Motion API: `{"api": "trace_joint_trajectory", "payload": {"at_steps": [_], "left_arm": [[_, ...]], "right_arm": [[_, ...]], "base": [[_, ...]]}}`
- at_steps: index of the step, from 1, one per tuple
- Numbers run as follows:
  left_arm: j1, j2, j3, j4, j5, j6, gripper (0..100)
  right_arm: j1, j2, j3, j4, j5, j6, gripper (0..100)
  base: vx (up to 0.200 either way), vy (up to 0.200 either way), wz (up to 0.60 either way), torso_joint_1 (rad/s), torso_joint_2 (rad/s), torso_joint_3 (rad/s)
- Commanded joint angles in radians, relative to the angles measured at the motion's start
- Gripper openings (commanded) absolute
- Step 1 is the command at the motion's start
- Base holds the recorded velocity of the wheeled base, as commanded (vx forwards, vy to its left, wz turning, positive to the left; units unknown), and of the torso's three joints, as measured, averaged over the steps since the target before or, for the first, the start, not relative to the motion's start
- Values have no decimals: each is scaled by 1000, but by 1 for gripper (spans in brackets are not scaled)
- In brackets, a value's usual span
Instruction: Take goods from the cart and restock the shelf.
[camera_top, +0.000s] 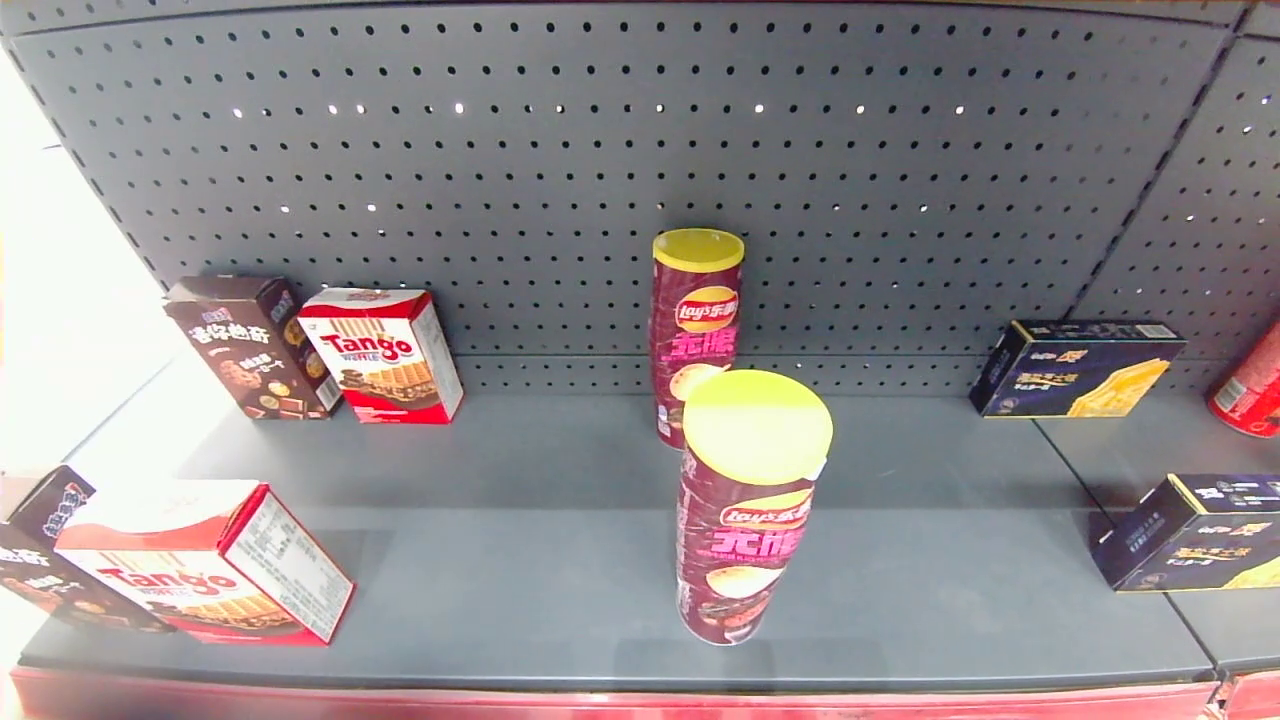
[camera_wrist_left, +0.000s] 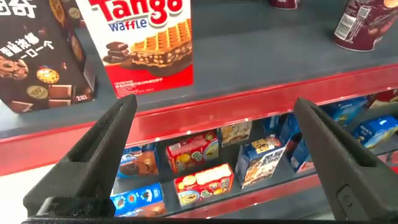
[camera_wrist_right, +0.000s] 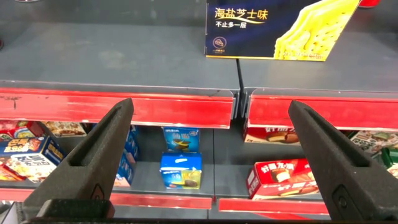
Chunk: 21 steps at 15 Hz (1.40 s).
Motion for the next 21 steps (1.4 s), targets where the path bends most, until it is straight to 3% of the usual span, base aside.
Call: {"api": "trace_joint_trajectory", "payload": {"at_steps": [1, 2, 3, 4, 11, 12, 13, 15, 16, 18, 19, 21], "left_arm": [[5, 2, -1, 9, 95, -2, 100], [10, 16, 2, 21, 287, 15, 100], [5, 11, 2, 44, 376, 24, 100], [8, 10, -4, 73, 384, 4, 100], [2, 10, -3, 70, 373, -4, 100], [2, 10, -3, 71, 370, -5, 100], [2, 10, -4, 70, 368, -4, 100], [1, 10, -4, 71, 367, -4, 100], [1, 10, -4, 71, 364, -4, 100], [1, 10, -4, 71, 362, -7, 100], [1, 10, -4, 71, 362, -7, 100], [-1, 10, -4, 71, 356, -7, 100]], "right_arm": [[0, 1, 0, 0, 0, 0, 100], [0, 1, 0, 0, 1, 0, 100], [0, 1, 0, 0, 0, 0, 100], [0, 1, 0, 0, 1, 0, 100], [5, 3, -2, -2, 4, -8, 100], [3, 58, -80, -9, 10, -11, 100], [6, 356, -272, -3, 15, -3, 100], [80, 563, -348, -64, 66, -13, 100], [181, 669, -380, -77, 109, -16, 100], [315, 847, -468, -103, 112, -17, 100], [315, 847, -468, -103, 112, -17, 100], [439, 1038, -549, -132, 113, -55, 100]], "base": [[0, 0, 0, 0, 0, 0], [0, 0, 0, 0, 0, 0], [0, 0, 0, 0, 0, 0], [0, 0, 0, 0, 0, 0], [0, 0, 0, 0, 0, 0], [0, 0, 0, 0, 0, 0], [0, 0, 0, 0, 0, 0], [0, 0, 0, 0, 0, 0], [0, 0, 0, 0, 0, 0], [0, 0, 0, 0, 0, 0], [0, 0, 0, 0, 0, 0], [0, 0, 0, 0, 0, 0]]}}
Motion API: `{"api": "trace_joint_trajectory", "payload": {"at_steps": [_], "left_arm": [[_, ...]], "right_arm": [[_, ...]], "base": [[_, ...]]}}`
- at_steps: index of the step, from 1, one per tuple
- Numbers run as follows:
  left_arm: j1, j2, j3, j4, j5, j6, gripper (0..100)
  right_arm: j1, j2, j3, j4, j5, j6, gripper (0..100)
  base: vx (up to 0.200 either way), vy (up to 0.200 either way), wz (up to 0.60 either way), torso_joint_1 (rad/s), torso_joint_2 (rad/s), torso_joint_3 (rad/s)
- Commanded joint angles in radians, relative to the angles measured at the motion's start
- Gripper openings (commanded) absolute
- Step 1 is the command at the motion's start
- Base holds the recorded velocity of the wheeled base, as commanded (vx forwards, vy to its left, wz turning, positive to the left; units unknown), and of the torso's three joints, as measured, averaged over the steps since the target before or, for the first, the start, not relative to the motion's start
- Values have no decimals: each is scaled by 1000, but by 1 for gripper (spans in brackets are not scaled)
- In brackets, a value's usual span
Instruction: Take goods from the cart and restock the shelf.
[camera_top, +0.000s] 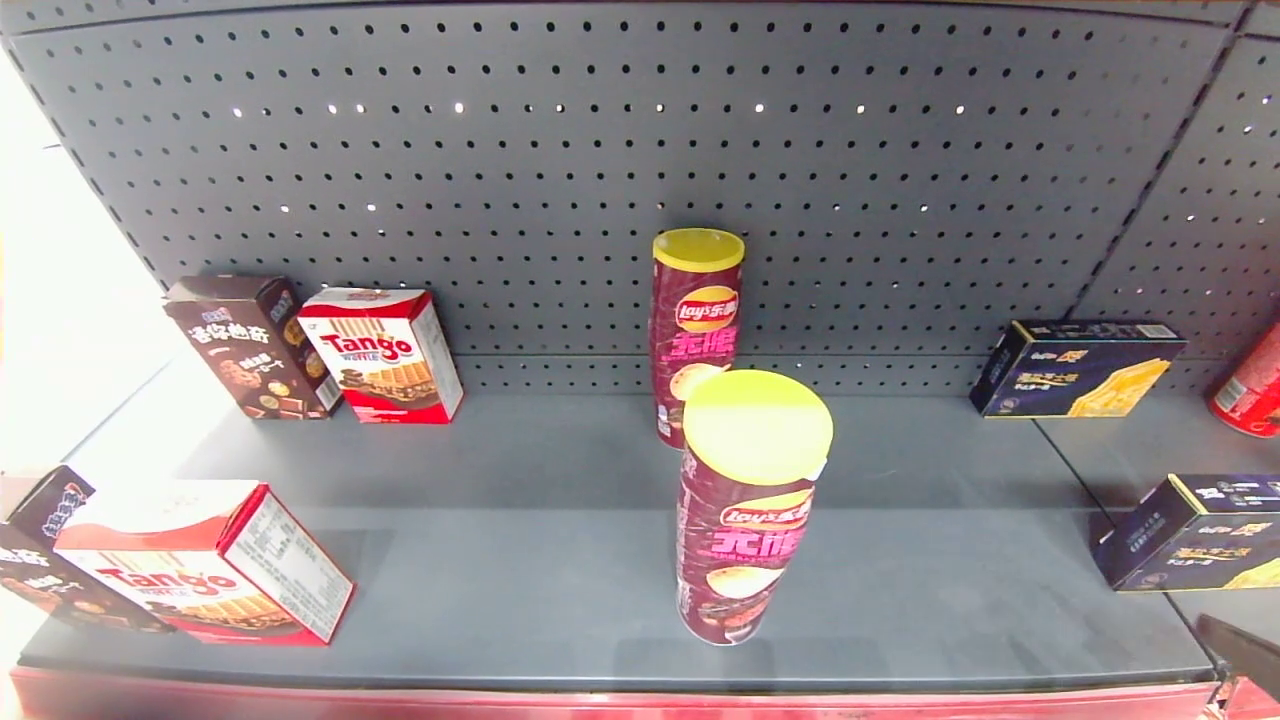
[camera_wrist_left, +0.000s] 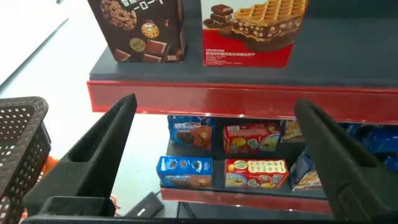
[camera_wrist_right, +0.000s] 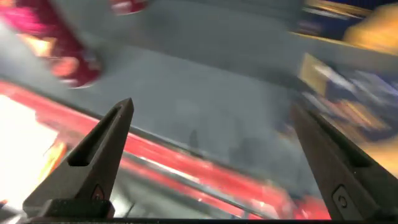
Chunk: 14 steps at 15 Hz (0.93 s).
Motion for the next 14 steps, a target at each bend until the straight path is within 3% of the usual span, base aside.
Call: {"api": "trace_joint_trajectory", "payload": {"at_steps": [1, 3, 9, 14], "left_arm": [[0, 6, 0, 0, -6, -2, 100], [0, 6, -1, 1, -12, -3, 100], [0, 6, 0, 0, -12, -9, 100], [0, 6, -1, 0, -12, -25, 100]], "right_arm": [[183, 344, -141, -38, 16, -30, 100], [247, 473, -177, -93, 11, -47, 100], [330, 642, -293, -107, -1, -73, 100], [358, 720, -348, -110, -10, -74, 100]], "base": [[0, 0, 0, 0, 0, 0], [0, 0, 0, 0, 0, 0], [0, 0, 0, 0, 0, 0], [0, 0, 0, 0, 0, 0]]}}
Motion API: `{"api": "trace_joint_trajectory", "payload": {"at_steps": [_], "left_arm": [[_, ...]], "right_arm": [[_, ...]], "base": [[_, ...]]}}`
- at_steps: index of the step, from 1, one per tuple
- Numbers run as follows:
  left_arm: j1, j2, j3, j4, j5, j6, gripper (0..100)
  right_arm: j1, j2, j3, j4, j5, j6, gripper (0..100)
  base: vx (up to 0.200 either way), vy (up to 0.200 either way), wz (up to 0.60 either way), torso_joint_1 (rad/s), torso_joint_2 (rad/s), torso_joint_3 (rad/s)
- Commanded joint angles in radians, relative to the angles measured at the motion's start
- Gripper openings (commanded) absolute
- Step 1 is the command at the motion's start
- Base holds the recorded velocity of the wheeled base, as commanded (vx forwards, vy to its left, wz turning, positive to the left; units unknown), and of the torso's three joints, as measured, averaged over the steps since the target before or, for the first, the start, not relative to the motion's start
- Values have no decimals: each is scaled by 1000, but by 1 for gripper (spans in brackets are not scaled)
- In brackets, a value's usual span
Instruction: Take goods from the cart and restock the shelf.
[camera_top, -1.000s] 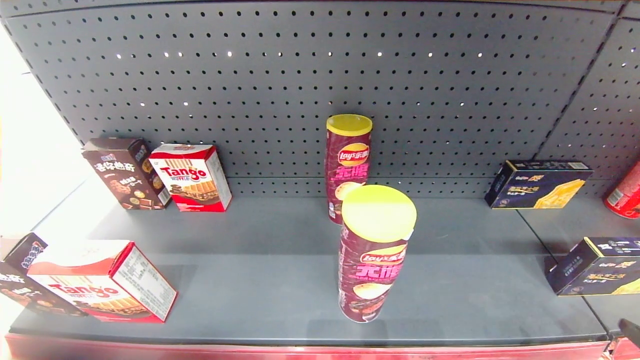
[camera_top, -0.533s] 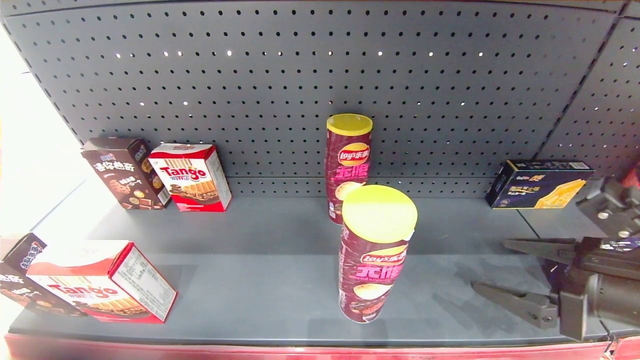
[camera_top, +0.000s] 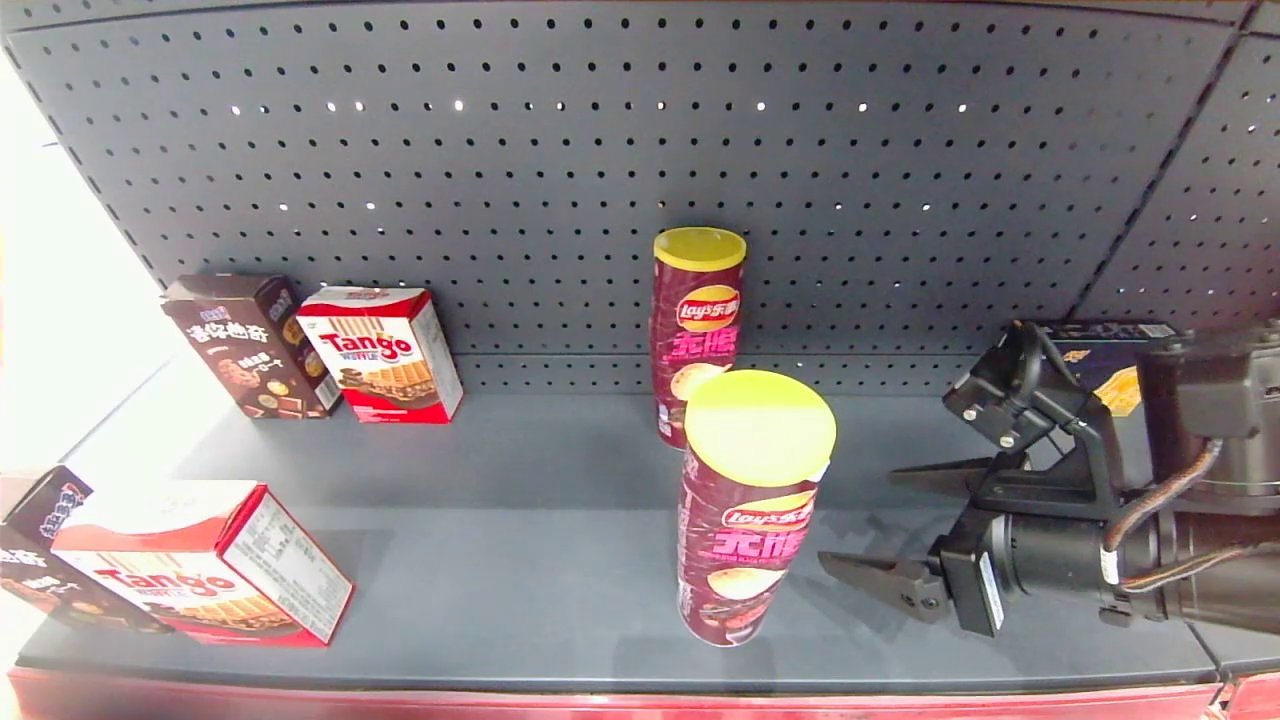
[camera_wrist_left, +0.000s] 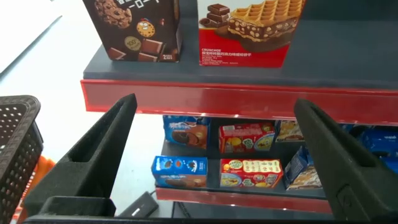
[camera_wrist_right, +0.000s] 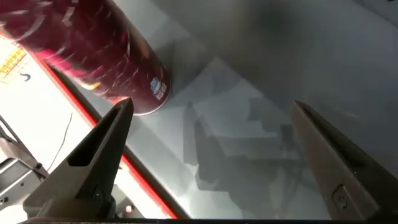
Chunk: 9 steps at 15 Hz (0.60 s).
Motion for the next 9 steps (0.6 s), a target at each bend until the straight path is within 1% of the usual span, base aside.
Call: {"api": "trace_joint_trajectory", "payload": {"at_steps": [1, 3, 7, 9], "left_arm": [[0, 3, -1, 0, 1, -4, 100], [0, 3, -1, 0, 0, -4, 100], [2, 3, -1, 0, 1, -4, 100], [2, 3, -1, 0, 1, -4, 100]], "right_arm": [[4, 42, -16, 0, -2, -1, 100], [6, 68, -38, -3, -33, -2, 100], [24, 115, -85, -3, -34, -1, 100], [38, 124, -88, -5, -36, -1, 100]], "base": [[0, 0, 0, 0, 0, 0], [0, 0, 0, 0, 0, 0], [0, 0, 0, 0, 0, 0], [0, 0, 0, 0, 0, 0]]}}
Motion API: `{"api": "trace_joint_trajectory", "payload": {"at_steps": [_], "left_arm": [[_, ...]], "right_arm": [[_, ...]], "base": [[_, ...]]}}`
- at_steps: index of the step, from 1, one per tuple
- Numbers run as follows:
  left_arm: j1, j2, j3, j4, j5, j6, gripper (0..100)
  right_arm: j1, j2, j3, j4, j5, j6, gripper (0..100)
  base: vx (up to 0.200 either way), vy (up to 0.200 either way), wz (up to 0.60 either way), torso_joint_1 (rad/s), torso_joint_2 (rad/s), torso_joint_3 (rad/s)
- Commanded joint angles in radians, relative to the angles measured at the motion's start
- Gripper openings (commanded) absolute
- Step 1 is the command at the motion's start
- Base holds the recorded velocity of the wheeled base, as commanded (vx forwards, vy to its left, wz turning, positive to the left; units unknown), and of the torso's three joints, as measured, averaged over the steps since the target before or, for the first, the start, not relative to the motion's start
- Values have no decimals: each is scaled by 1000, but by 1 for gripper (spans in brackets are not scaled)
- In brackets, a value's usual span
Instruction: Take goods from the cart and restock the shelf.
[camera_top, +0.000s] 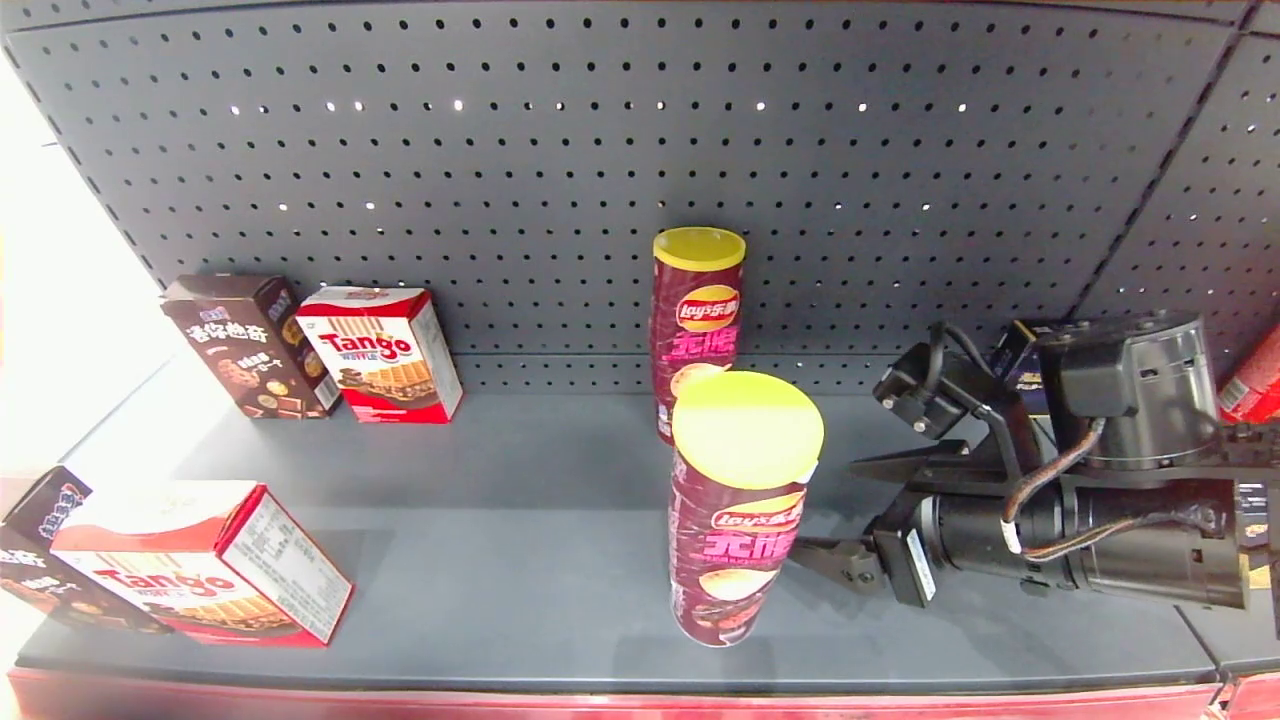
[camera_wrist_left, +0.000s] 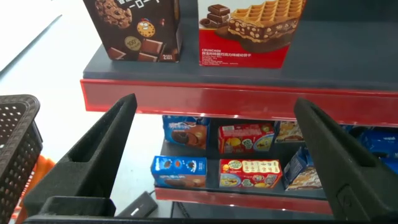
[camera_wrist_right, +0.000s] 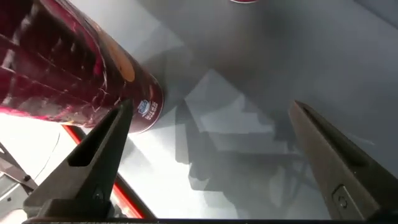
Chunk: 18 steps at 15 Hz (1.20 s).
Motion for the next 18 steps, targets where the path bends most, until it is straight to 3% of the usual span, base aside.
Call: {"api": "trace_joint_trajectory", "payload": {"at_steps": [1, 10, 11, 14, 15, 18], "left_arm": [[1, 3, 2, 0, 1, 0, 100], [1, 3, 2, 0, 1, 0, 100], [1, 3, 2, 0, 1, 0, 100], [1, 3, 2, 0, 1, -8, 100], [1, 3, 0, 0, 1, -11, 100], [1, 3, 0, 0, 1, -11, 100]], "right_arm": [[15, 18, -4, -13, 2, -2, 100], [14, 10, 6, -19, -24, 1, 100], [-18, -17, 6, -23, -25, 6, 100], [-170, -151, 25, -46, -25, 10, 100], [-316, -295, 70, -45, -25, 14, 100], [-588, -640, 269, -42, -24, 29, 100]], "base": [[0, 0, 0, 0, 0, 0], [0, 0, 0, 0, 0, 0], [0, 0, 0, 0, 0, 0], [0, 0, 0, 0, 0, 0], [0, 0, 0, 0, 0, 0], [0, 0, 0, 0, 0, 0]]}}
